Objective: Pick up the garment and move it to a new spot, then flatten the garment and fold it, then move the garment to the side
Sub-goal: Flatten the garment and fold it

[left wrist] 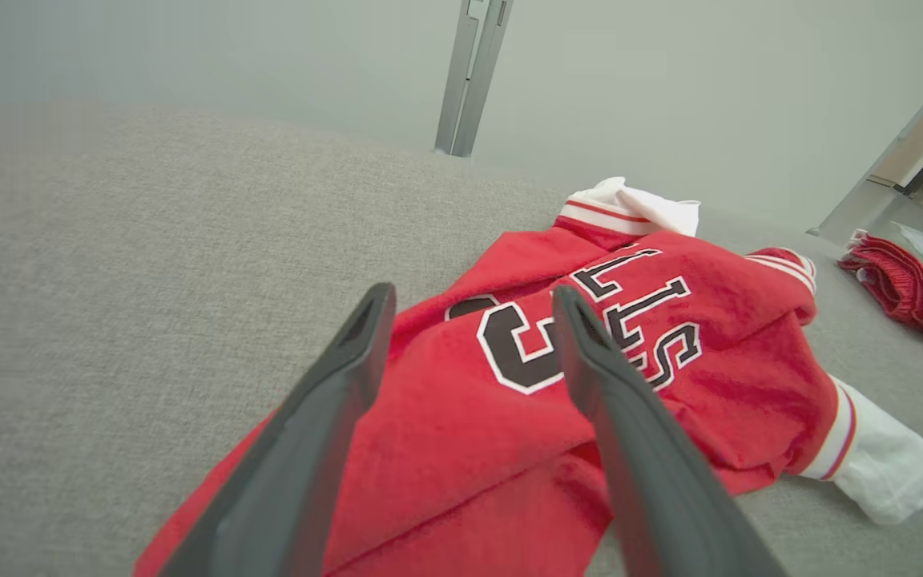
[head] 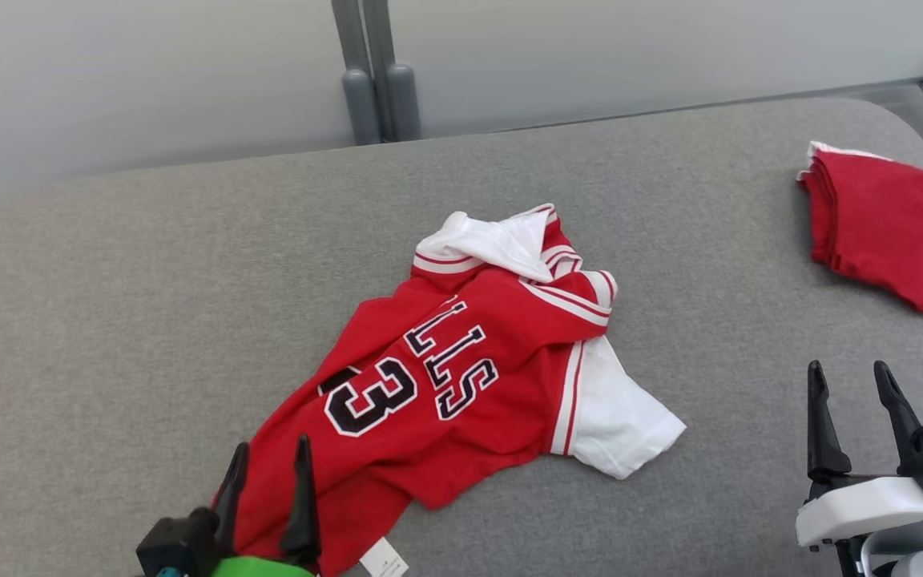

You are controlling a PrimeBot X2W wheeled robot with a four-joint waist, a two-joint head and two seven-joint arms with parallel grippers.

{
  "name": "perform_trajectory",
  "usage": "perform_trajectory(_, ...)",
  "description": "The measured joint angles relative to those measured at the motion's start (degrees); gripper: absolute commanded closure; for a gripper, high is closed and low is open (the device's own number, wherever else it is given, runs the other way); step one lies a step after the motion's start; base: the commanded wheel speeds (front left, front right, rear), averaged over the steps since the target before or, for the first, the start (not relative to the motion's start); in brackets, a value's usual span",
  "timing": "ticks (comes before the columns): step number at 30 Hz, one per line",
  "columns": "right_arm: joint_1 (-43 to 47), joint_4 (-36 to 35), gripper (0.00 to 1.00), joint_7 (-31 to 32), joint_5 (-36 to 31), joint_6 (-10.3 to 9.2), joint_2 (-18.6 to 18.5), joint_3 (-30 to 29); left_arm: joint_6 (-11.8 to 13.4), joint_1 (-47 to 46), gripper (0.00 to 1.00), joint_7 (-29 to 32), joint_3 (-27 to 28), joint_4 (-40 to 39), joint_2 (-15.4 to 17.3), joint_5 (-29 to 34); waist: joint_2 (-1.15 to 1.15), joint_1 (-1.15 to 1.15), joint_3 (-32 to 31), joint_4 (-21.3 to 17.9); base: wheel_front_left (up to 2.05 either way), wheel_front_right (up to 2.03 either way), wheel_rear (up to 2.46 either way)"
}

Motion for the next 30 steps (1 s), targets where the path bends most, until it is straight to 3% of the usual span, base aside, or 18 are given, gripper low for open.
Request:
perform_trajectory(10,1.31,1.98,0.00,0.00,-0.30,0.00,0.32,1.80,-9.20,7.93,0.00,0.00,11.21,2.25,-6.11,9.79,0.00,0.00,-3.72,5.79,0.00,0.00,0.00)
perform_trajectory(15,1.52,2.42,0.00,0.01,-0.29,0.00,0.63,3.44,-12.60,8.13,0.00,-0.01,14.68,1.55,-7.35,13.38,0.00,0.00,-4.71,6.83,0.00,0.00,0.00)
perform_trajectory(21,1.72,3.02,0.00,0.00,-0.29,0.00,0.82,4.92,-14.01,7.76,0.00,0.00,16.41,-0.03,-7.67,15.12,0.00,0.00,-4.65,6.38,0.00,0.00,0.00)
perform_trajectory(30,1.59,3.61,0.00,0.01,0.42,0.00,0.87,6.80,-13.46,7.50,0.00,-0.01,15.62,-1.92,-7.72,16.37,0.00,0.00,-4.60,5.88,0.00,0.00,0.00)
